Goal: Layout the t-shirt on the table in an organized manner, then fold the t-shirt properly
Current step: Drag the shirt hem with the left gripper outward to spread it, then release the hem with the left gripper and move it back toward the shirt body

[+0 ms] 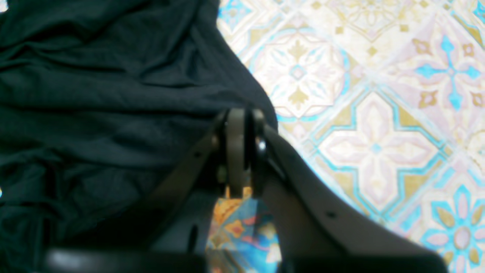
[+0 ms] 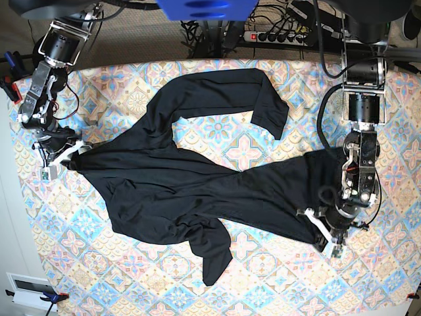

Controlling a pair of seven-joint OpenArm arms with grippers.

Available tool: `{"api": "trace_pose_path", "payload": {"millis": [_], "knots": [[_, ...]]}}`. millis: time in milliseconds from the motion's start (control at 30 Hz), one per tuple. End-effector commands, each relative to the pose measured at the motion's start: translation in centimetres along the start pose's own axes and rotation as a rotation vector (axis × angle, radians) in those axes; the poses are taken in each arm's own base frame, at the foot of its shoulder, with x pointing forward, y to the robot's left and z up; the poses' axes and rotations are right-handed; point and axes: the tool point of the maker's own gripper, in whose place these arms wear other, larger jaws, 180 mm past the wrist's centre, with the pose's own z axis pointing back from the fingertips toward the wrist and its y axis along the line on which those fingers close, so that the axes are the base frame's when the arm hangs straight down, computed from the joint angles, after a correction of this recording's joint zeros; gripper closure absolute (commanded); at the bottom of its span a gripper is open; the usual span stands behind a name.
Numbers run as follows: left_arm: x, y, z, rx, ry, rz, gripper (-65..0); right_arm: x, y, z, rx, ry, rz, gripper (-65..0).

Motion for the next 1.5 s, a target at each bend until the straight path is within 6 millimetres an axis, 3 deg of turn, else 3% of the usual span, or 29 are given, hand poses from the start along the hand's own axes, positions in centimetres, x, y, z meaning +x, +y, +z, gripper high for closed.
{"api": "trace_pose_path", "payload": {"millis": [0,233,400,567,900,1033,1200,1333,1400,1467], "knots": [[3.9,1.4,0.5,0.035,-0.088,-0.008,0.0,2.3,-0.5,0.4,-0.007,-0.063,0.015,0.0],[8.2,1.9,0.9,0.027,-0.172,0.019,0.0,2.1,-0.7,0.5,-0.011,-0.060,0.014,0.0],[10.5,4.1,0.1,0.065,-0.184,0.055,0.0,2.3,-0.9,0.6,-0.016,-0.064,0.012,0.0],[11.6,8.0,-0.7,0.128,-0.219,0.160,-0.2,2.1,-1.4,0.9,-0.028,-0.062,0.010,0.0],[12.7,11.1,-2.4,0.178,-0.245,0.247,-0.2,0.9,-3.9,2.5,-0.087,-0.042,0.000,0.0],[12.5,10.2,-3.8,0.219,-0.218,0.239,-1.7,1.1,-4.8,3.0,-0.109,-0.053,-0.011,0.0],[10.9,8.1,-5.9,0.303,-0.182,0.179,-12.6,1.2,-4.6,3.0,-0.106,-0.055,-0.007,0.0],[10.4,5.7,-6.9,0.295,-0.158,0.146,-17.5,1.0,-4.6,3.0,-0.105,-0.041,-0.007,0.0],[8.6,5.1,-7.2,0.285,-0.111,0.148,-19.2,1.0,-4.5,3.0,-0.103,-0.041,-0.008,0.0],[8.2,5.0,-7.0,0.281,-0.079,0.149,-20.3,0.9,-4.4,2.9,-0.101,-0.038,-0.007,0.0]]}}
